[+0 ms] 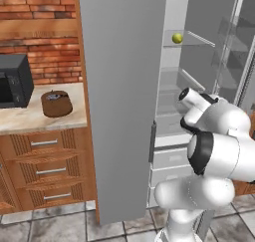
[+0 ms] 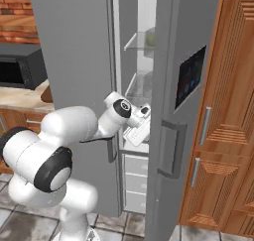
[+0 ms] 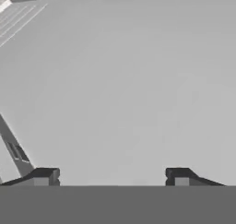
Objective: Retrieve a lemon from the fridge and place it on the cutting board with the fish.
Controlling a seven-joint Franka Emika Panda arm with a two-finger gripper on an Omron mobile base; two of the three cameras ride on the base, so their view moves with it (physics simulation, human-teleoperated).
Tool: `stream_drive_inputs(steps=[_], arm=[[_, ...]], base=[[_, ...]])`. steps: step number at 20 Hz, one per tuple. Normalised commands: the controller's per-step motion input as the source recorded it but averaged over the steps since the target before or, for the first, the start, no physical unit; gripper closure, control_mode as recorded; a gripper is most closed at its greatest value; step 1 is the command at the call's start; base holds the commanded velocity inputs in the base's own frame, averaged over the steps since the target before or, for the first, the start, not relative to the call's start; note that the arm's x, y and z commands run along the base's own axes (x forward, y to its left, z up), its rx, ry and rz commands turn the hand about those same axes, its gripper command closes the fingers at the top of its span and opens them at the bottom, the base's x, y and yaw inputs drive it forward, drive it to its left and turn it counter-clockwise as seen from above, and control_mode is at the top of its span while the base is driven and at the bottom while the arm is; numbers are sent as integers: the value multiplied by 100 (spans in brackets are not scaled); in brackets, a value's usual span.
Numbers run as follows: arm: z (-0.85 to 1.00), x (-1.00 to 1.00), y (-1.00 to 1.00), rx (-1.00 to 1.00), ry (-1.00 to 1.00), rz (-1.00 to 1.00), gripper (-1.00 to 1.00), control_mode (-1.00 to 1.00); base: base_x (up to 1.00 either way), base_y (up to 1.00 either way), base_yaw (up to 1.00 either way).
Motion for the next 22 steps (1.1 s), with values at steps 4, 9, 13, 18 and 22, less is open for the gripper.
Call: stream_drive_inputs(steps=[4,9,13,18,22], arm=[[0,-12,-100,1,12,0,-100,-100],[0,-23,-39,2,3,0,-100,-100],[0,-3,29,0,0,0,-100,-100],[0,6,89,-4,-8,0,-100,-100],[-29,43,100,9,-18,-2,-100,-100]], base=[[0,0,0],[0,0,0],[0,0,0],[0,0,0],[0,0,0]])
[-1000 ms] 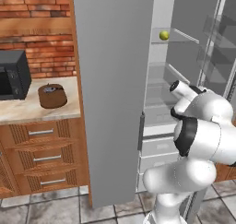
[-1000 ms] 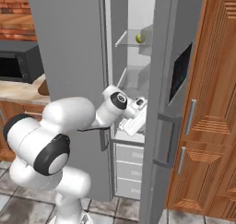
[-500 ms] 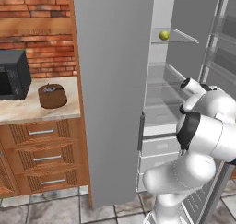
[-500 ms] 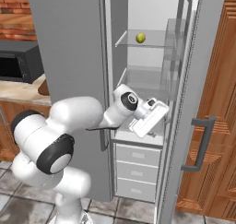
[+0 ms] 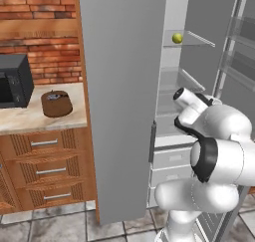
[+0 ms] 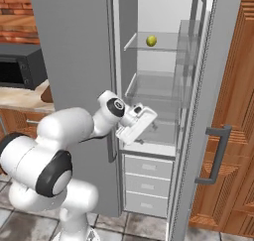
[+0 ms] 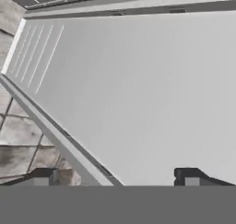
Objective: Retrieve a lemon from the fridge and place it on the cutting board with the fish.
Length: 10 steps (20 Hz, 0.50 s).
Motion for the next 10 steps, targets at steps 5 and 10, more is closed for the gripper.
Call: stream_drive_inputs(steps=[5,10], arm=[[-13,59,84,51,-18,-3,-100,-100],[-8,51,71,72,-14,-9,-100,-100]], base=[[0,0,0],[0,0,0]])
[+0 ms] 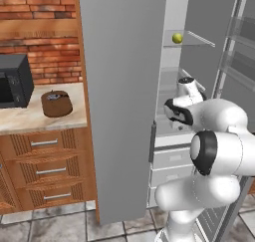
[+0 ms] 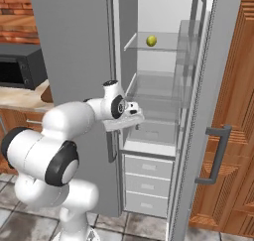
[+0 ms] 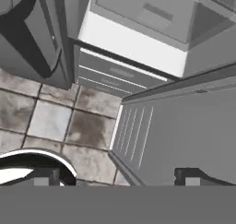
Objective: Retrieve a lemon from the fridge and place it on the cutting board with the fish.
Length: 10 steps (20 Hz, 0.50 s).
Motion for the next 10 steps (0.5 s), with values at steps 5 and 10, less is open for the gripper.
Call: stream_drive_inputs(steps=[5,10], arm=[[-1,14,38,58,-10,-17,-100,-100],[4,-38,-8,15,-2,-7,-100,-100]], base=[[0,0,0],[0,0,0]])
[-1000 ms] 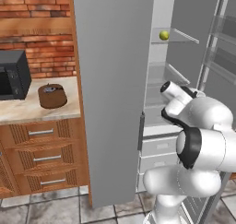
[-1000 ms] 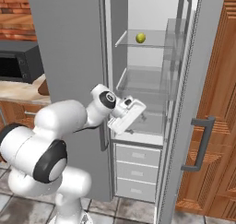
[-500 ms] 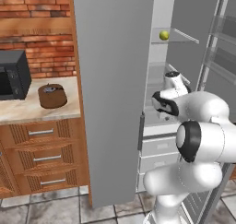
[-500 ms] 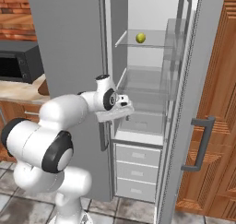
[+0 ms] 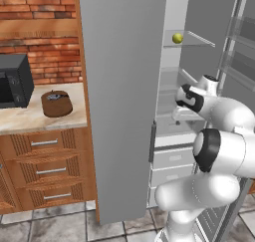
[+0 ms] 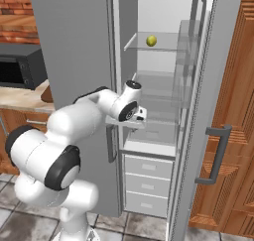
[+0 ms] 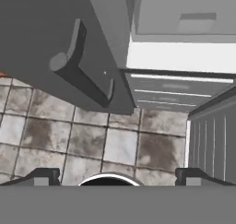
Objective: Retrieve a lemon from the fridge and place it on the cutting board with the fish.
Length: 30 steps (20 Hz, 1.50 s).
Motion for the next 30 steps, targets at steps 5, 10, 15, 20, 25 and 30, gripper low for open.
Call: stream_drive_inputs(steps=[5,10,15,20,25,30], arm=[[85,-61,29,-7,13,-21,-100,-100],[36,-78,34,0,12,-23,-100,-100],[0,-99,58,6,1,-19,-100,-100],[7,-37,63,-1,0,0,-100,-100],[0,0,51,-11,4,0,-100,-100],[-1,0,7,-6,1,0,-100,-100]], base=[[0,0,0],[0,0,0],[0,0,0],[0,0,0],[0,0,0],[0,0,0]])
